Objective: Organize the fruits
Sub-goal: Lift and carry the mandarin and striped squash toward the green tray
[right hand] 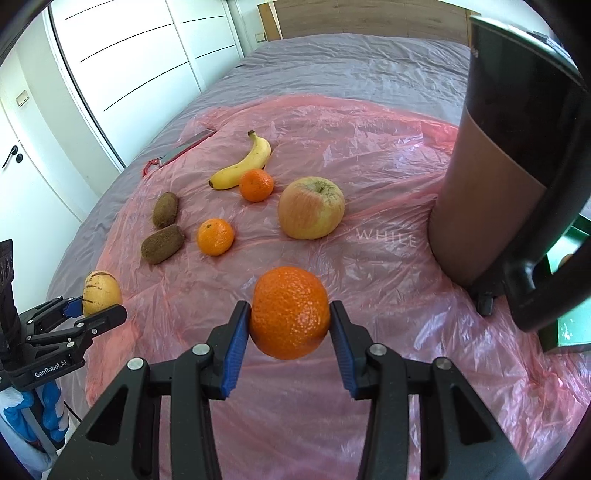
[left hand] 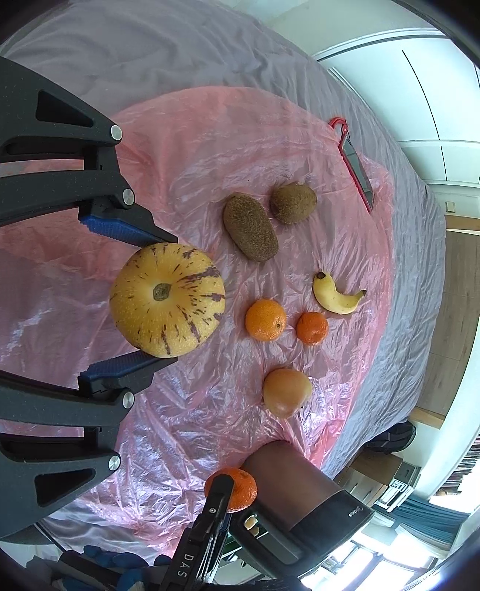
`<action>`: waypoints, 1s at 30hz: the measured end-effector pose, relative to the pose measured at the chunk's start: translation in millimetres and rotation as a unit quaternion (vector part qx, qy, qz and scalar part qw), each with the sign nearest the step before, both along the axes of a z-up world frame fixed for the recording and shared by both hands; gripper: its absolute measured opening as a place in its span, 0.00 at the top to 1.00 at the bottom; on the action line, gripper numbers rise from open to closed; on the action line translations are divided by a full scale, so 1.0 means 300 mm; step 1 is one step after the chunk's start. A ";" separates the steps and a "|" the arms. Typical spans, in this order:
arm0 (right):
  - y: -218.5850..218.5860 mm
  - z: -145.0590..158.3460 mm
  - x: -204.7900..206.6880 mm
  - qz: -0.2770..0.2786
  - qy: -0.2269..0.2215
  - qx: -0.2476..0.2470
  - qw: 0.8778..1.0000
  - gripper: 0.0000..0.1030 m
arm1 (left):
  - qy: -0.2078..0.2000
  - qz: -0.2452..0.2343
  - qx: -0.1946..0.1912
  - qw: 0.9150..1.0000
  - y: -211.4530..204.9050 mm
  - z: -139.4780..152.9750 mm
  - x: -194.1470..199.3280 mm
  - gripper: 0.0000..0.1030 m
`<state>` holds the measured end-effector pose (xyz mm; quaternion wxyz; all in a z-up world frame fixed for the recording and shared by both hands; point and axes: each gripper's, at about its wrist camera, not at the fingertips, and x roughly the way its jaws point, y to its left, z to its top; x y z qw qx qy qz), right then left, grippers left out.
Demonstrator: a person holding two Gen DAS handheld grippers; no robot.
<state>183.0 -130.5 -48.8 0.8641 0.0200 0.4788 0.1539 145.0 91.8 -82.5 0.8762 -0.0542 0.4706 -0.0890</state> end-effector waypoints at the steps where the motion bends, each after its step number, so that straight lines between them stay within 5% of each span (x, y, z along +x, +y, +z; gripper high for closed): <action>1: 0.001 0.005 -0.014 0.001 -0.001 -0.001 1.000 0.38 | -0.001 0.001 0.000 1.000 0.002 0.005 -0.012 0.53; 30: -0.276 0.092 -0.320 -0.058 -0.024 -0.003 0.998 0.38 | -0.017 -0.025 -0.002 1.000 -0.155 0.120 -0.251 0.53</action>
